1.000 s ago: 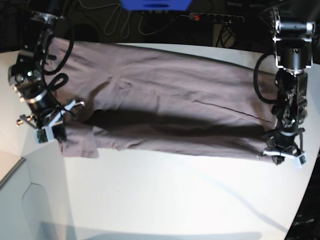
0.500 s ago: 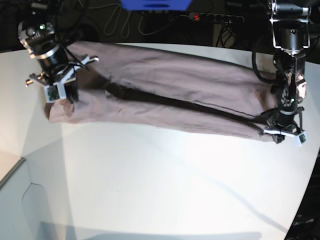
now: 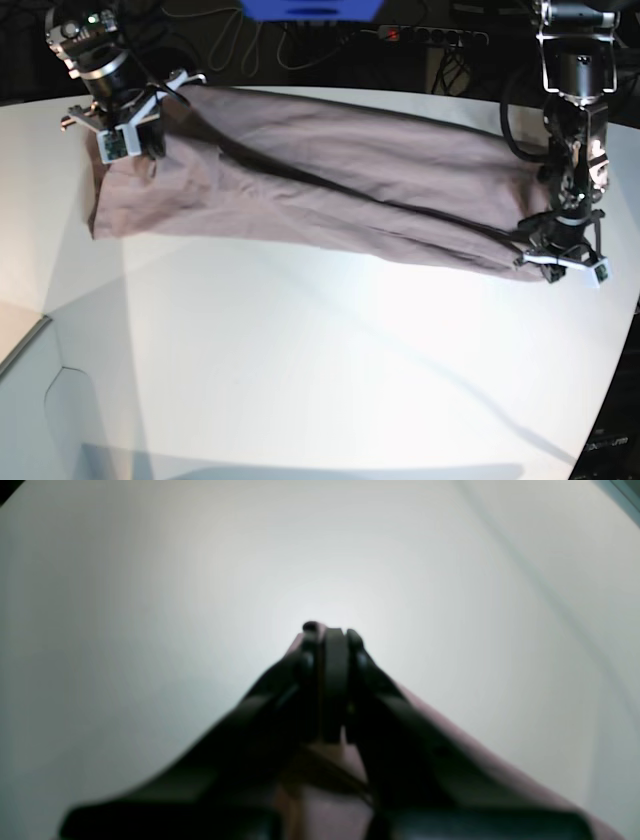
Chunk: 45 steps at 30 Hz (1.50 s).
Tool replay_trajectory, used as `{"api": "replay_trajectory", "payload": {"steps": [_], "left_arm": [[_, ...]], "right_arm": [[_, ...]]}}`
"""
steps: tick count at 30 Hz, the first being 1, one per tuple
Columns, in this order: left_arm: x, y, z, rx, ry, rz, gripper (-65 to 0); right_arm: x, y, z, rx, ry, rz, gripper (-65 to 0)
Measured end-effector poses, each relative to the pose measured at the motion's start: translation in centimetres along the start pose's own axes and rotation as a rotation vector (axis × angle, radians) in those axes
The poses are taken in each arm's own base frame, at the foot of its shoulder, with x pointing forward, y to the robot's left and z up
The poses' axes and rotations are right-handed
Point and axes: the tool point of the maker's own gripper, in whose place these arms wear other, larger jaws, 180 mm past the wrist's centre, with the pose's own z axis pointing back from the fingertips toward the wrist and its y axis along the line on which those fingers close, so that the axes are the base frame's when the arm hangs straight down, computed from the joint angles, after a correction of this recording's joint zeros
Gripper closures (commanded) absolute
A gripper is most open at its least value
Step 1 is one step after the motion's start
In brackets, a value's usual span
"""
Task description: Layout the t-shirt on the table in an organized manner, then fold the t-shirt properly
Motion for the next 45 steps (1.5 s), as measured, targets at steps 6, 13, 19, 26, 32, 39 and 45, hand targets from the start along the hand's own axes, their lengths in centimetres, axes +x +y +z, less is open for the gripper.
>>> {"api": "replay_trajectory", "payload": {"steps": [6,13,19,26,32,39,45], "left_arm": [[-1.4,-0.5,0.2,-0.004,0.023,0.016,0.0],[-1.5,-0.5,0.3,-0.002,0.026,0.018,0.0],[-2.3,-0.1,0.7,0.003,0.040,0.012,0.0],[-2.4,0.4,0.8,0.010,0.045,0.006,-5.2],[-1.2,2.2,0.8,0.047,0.022,0.026,-13.2],[0.1,3.5,0.9,0.076,-0.008,0.029,-0.1],[-0.5,3.6,1.1,0.074,0.003,0.025,-1.9]], "right_arm": [[-2.9,0.6,-1.0,0.025,0.069,-0.047,0.0],[-4.0,1.2,-2.0,0.046,0.051,-0.095,0.0],[-6.3,1.6,-2.3,0.060,0.101,-0.124,0.0],[-6.6,1.8,-3.1,0.070,0.107,-0.138,0.0],[-5.8,1.5,-3.3,0.063,0.067,-0.137,0.0],[-6.0,-1.2,-2.8,-0.005,0.066,-0.140,0.0],[-5.6,-2.3,-2.8,-0.031,0.056,-0.139,0.0]]}}
